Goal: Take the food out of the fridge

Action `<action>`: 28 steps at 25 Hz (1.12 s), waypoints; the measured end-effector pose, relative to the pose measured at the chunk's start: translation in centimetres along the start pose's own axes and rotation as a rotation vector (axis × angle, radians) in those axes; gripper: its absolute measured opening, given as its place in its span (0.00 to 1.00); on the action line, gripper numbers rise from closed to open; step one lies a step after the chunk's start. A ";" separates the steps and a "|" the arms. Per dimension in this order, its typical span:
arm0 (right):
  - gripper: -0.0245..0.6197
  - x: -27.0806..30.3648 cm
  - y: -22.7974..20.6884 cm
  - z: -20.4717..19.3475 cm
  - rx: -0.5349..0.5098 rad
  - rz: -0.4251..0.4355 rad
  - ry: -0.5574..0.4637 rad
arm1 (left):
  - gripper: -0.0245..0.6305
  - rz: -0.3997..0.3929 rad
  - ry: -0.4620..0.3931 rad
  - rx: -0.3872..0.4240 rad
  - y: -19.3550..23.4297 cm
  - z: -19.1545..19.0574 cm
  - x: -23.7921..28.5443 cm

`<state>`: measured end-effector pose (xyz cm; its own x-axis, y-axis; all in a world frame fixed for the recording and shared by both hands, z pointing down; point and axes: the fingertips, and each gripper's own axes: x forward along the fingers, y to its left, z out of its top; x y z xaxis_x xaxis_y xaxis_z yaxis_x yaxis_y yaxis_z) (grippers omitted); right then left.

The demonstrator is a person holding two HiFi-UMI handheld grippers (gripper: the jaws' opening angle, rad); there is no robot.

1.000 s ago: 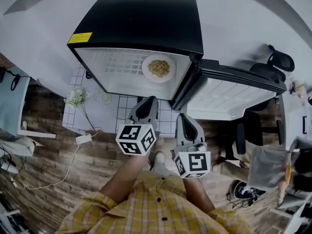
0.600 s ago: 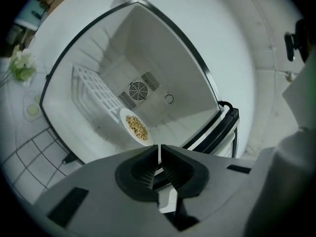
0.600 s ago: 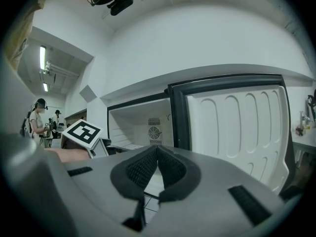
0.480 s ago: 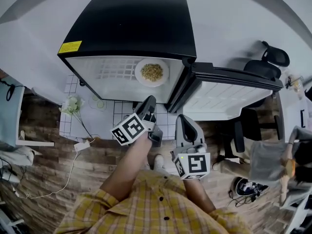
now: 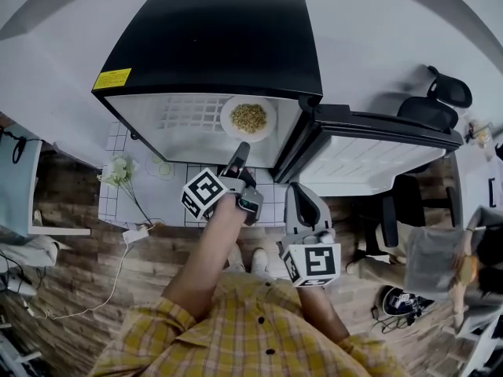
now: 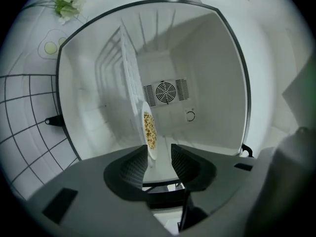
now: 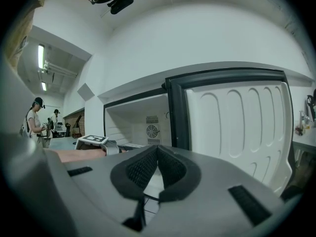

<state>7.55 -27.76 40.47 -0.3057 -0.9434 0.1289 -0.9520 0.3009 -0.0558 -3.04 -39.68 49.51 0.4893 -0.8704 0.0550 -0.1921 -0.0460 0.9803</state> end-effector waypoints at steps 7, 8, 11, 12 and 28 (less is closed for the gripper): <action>0.05 0.1 -0.3 -0.1 -0.004 -0.016 0.015 | 0.25 0.020 -0.037 -0.134 1.9 1.6 2.3; 0.05 0.2 -0.4 -0.1 -0.003 -0.020 0.016 | 0.25 0.026 -0.036 -0.142 2.1 1.7 2.5; 0.05 0.3 -0.8 -0.1 -0.001 -0.029 0.017 | 0.24 0.049 -0.046 -0.170 2.7 1.9 3.2; 0.05 0.3 -0.9 -0.2 0.000 -0.031 0.017 | 0.22 0.054 -0.048 -0.178 3.0 1.9 3.4; 0.05 0.1 -0.7 -0.1 0.005 -0.026 0.018 | 0.07 0.058 -0.039 -0.157 1.1 1.6 1.9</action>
<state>8.18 -28.00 40.64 -0.2810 -0.9482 0.1481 -0.9596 0.2755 -0.0572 -3.71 -42.16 50.37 0.4473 -0.8878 0.1083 -0.0829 0.0794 0.9934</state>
